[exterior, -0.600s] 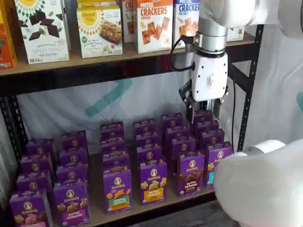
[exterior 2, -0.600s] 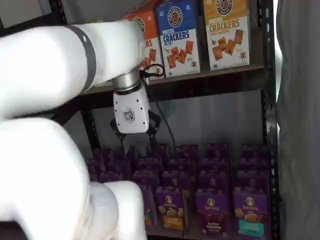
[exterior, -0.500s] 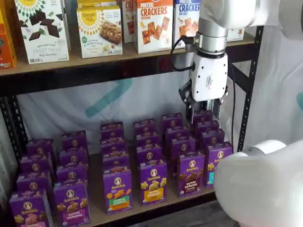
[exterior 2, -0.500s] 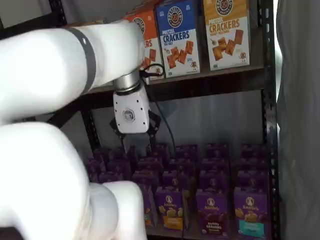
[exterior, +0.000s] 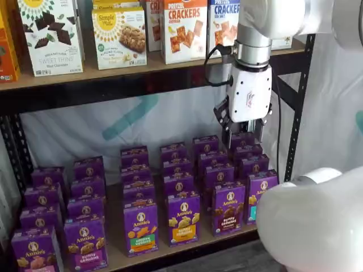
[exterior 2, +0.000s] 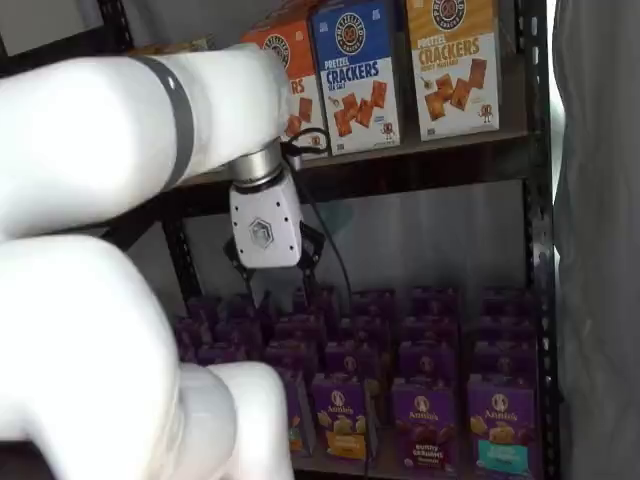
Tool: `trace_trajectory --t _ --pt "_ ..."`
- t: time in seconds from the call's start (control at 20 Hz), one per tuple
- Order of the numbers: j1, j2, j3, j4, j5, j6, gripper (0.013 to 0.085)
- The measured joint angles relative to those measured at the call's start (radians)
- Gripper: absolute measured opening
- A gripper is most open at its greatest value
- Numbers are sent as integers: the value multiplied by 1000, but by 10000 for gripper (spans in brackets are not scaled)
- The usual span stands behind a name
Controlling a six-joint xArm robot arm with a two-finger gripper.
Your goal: Pick up the purple box with a brown patch in the center, on the bottom shelf, the fifth box from the left
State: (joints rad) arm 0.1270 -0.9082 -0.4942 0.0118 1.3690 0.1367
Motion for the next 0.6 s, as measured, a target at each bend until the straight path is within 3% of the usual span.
trace_trajectory --t 0.3,0.6 --pt "-14 65 28 -7 -90 -12 850" --pt "-30 169 65 -44 -248 -12 850"
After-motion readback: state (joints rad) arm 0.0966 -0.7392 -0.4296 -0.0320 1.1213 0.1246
